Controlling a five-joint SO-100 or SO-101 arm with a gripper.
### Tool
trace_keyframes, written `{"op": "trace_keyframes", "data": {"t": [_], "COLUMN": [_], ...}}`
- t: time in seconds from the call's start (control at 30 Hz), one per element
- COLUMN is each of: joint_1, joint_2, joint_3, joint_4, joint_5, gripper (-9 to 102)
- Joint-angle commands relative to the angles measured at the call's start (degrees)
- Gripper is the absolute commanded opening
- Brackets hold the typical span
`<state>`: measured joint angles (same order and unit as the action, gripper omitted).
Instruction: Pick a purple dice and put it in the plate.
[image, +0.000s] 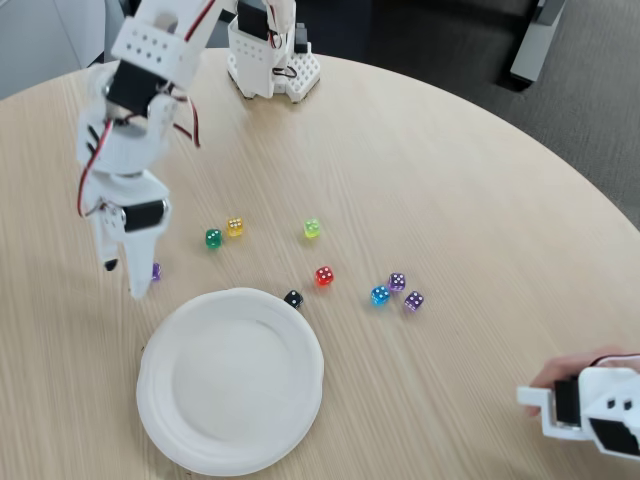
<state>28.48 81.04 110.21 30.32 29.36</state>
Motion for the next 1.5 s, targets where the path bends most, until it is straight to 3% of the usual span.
{"op": "trace_keyframes", "data": {"t": [0.0, 0.73, 1.27, 1.47], "joint_1": [-0.44, -0.26, 0.62, 0.62], "joint_2": [-1.32, -1.58, -1.76, -1.67], "joint_3": [-0.53, -0.53, -0.44, -0.44], "joint_4": [0.88, 19.60, 19.95, 19.95], "joint_5": [1.14, 10.02, 11.34, 11.78], "gripper": [22, 21, 16, 5]}}
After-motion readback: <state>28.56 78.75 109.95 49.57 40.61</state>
